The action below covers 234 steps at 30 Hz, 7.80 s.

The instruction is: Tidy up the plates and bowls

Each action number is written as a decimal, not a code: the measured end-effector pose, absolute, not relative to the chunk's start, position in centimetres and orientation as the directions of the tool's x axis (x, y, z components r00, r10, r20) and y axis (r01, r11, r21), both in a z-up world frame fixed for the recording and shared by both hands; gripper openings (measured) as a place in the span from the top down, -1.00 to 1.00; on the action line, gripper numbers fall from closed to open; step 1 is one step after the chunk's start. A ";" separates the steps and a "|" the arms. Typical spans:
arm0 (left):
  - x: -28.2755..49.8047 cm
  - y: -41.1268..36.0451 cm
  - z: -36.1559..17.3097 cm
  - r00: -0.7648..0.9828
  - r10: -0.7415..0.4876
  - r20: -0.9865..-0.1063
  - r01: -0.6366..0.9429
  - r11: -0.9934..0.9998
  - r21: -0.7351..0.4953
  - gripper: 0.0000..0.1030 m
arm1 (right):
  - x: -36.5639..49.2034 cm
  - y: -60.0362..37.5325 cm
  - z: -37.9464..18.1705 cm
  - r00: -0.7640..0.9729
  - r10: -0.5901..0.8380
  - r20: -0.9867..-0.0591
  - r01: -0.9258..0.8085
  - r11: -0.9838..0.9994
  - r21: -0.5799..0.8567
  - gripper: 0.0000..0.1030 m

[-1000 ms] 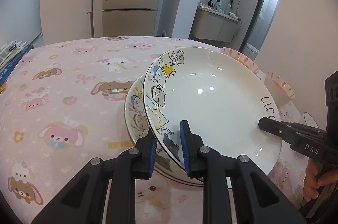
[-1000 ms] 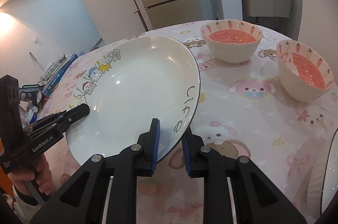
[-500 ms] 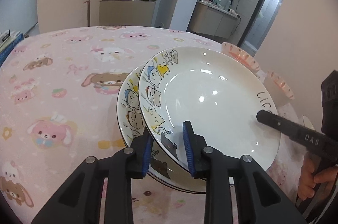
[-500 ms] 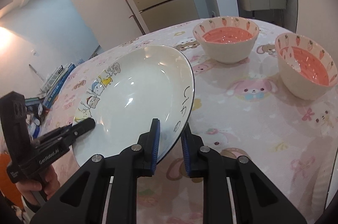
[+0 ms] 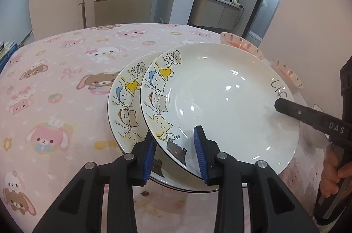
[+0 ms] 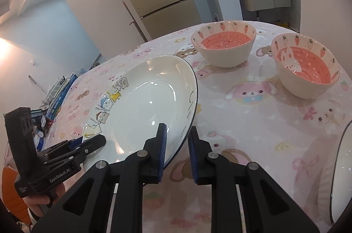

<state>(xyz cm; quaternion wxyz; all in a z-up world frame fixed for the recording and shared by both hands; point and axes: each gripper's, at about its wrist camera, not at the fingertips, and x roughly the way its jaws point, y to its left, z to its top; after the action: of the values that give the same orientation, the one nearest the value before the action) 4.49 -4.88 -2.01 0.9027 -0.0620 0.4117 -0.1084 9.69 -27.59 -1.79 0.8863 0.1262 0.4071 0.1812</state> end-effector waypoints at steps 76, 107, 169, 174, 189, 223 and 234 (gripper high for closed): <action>5.5 0.1 -3.8 0.655 -0.295 -0.695 0.001 0.921 -0.390 0.12 | 16.7 -23.9 -4.8 0.484 0.406 -0.775 -0.191 0.913 0.360 0.43; -1.4 -3.8 5.5 0.915 -0.129 -0.383 0.095 0.990 -0.105 -0.51 | 8.6 -27.4 1.8 0.735 0.281 -0.617 -0.260 0.957 0.126 0.12; 7.6 -13.5 12.8 0.885 -0.333 -0.326 0.308 0.943 -0.129 -1.00 | 7.8 -31.0 5.6 0.982 -0.082 -0.173 0.098 0.992 0.086 -0.99; 9.4 -12.8 11.3 0.866 -0.327 -0.377 0.279 0.944 -0.178 -1.00 | 7.9 -31.1 5.5 0.981 -0.073 -0.180 0.092 0.991 0.101 -0.99; 10.7 -15.5 9.4 0.776 -0.267 -0.571 0.270 0.959 -0.083 -1.00 | 10.3 -31.4 4.4 0.921 -0.093 -0.379 0.111 0.993 0.026 -0.99; 19.4 -29.4 3.7 0.337 -0.454 -0.825 0.378 0.868 -0.323 -0.43 | 20.7 -47.4 2.1 0.464 0.146 -0.874 -0.125 0.987 0.099 -0.86; 21.5 -31.6 -0.2 0.249 -0.461 -0.852 0.335 0.866 -0.371 0.10 | 24.1 -48.6 -3.4 0.320 0.241 -0.916 -0.051 0.970 0.237 0.04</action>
<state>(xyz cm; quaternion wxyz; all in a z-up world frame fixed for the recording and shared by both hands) 21.55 -31.63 -0.24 0.7884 -0.0565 0.5582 -0.2524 24.10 -48.62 -3.40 0.8082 0.0824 0.5761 0.0903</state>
